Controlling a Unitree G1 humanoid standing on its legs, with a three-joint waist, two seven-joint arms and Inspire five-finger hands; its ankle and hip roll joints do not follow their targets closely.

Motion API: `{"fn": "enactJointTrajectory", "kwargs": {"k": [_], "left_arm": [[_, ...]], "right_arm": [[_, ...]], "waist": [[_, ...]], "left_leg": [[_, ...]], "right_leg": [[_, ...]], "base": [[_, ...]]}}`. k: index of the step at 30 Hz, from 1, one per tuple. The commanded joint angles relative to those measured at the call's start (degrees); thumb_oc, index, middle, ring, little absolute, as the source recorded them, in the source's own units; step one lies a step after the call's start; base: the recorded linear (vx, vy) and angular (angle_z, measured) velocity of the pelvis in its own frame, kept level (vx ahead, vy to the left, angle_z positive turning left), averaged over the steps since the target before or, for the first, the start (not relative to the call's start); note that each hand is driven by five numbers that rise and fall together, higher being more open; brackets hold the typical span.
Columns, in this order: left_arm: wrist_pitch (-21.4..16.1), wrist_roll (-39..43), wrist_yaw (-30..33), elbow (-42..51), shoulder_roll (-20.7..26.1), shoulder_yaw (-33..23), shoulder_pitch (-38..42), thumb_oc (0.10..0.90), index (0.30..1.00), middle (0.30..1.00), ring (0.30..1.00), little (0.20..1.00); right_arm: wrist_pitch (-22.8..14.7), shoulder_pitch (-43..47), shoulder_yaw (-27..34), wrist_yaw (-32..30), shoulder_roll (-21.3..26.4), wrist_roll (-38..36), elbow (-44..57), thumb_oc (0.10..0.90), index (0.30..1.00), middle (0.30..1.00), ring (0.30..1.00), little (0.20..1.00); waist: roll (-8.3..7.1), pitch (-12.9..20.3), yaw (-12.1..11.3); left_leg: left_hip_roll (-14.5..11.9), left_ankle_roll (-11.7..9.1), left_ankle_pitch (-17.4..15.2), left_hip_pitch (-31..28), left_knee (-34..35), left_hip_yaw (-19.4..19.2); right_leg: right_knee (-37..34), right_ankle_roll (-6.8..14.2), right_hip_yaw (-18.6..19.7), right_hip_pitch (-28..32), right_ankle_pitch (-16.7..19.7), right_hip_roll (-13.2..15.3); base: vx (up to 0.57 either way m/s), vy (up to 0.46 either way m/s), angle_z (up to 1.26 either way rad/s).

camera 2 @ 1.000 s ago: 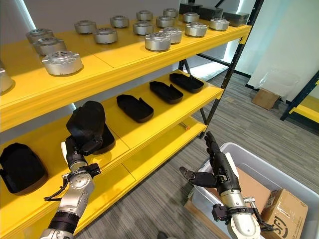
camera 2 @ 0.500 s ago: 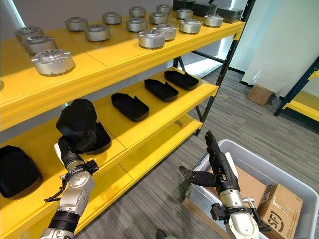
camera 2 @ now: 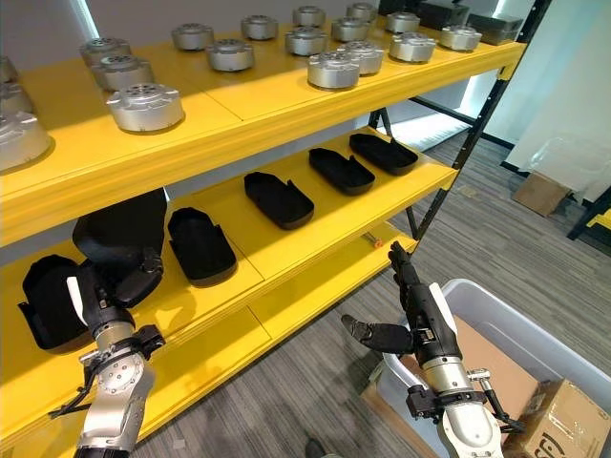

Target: Move parts from the plastic box to the shelf.

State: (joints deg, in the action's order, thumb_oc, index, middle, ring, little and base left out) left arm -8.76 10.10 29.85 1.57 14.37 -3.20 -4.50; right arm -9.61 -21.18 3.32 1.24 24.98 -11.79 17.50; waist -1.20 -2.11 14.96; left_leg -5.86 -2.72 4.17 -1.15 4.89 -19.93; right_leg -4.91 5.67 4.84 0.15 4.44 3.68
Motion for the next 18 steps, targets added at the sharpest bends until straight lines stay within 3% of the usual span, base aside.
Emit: {"fn": "enactJointTrajectory", "kwargs": {"k": [1,10,13,15,16,18], "left_arm": [[-9.9,-7.6,-2.7,6.0,7.2,-2.1,8.0,0.400,0.300,0.300,0.300,0.300],[-11.6,-6.6,-10.4,10.8,9.2,-2.9,1.7,0.400,0.300,0.300,0.300,0.300],[-11.8,-5.1,-12.9,11.1,9.5,-2.1,0.3,0.400,0.300,0.300,0.300,0.300],[-11.7,-4.1,-16.5,12.7,10.5,-0.5,-1.3,0.400,0.300,0.300,0.300,0.300],[-11.3,-3.9,-18.2,13.2,11.3,0.1,-2.4,0.400,0.300,0.300,0.300,0.300],[-11.1,-2.3,-19.9,13.8,11.6,1.2,-2.9,0.400,0.300,0.300,0.300,0.300]], "right_arm": [[-6.4,6.7,5.8,0.0,-0.4,-1.2,4.5,0.900,1.000,1.000,1.000,1.000],[-7.1,10.2,10.4,-1.4,3.0,4.1,4.5,0.900,1.000,1.000,1.000,1.000],[-7.4,13.4,11.7,-2.8,6.3,8.6,5.1,0.900,1.000,1.000,1.000,1.000],[-7.1,18.7,11.7,-4.2,11.1,10.9,4.3,0.900,1.000,1.000,1.000,1.000],[-6.5,22.3,10.6,-4.5,14.9,11.2,3.0,0.900,1.000,1.000,1.000,1.000],[-6.0,24.1,9.2,-3.9,16.7,10.0,2.5,0.900,1.000,1.000,1.000,1.000]], "waist": [[-0.84,2.6,-0.5],[-1.19,2.7,-2.2],[-1.47,2.9,-2.9],[-1.95,3.2,-4.1],[-2.24,3.1,-4.8],[-2.41,3.0,-5.3]], "left_leg": [[1.8,0.4,-5.9,-6.8,0.1,0.0],[2.1,0.7,-5.6,-6.1,0.1,1.3],[2.0,0.7,-5.6,-6.1,0.1,1.7],[2.0,0.8,-5.5,-6.0,0.1,2.3],[2.1,0.9,-5.3,-5.9,0.1,2.7],[2.1,0.8,-5.1,-5.9,0.1,3.0]], "right_leg": [[0.4,0.1,-1.1,0.7,-0.3,-4.2],[0.3,0.4,-2.4,0.8,-0.2,-3.7],[0.3,0.4,-2.7,0.9,-0.2,-3.7],[0.2,0.4,-3.0,1.0,-0.1,-3.6],[0.2,0.3,-3.3,1.2,-0.1,-3.5],[0.2,0.3,-3.7,1.3,-0.1,-3.5]], "base": [[-0.04,0.013,0.15],[-0.04,0.017,0.07],[-0.01,0.001,0.03],[-0.04,0.002,0.10],[-0.07,-0.012,0.13],[-0.04,-0.001,0.24]]}}
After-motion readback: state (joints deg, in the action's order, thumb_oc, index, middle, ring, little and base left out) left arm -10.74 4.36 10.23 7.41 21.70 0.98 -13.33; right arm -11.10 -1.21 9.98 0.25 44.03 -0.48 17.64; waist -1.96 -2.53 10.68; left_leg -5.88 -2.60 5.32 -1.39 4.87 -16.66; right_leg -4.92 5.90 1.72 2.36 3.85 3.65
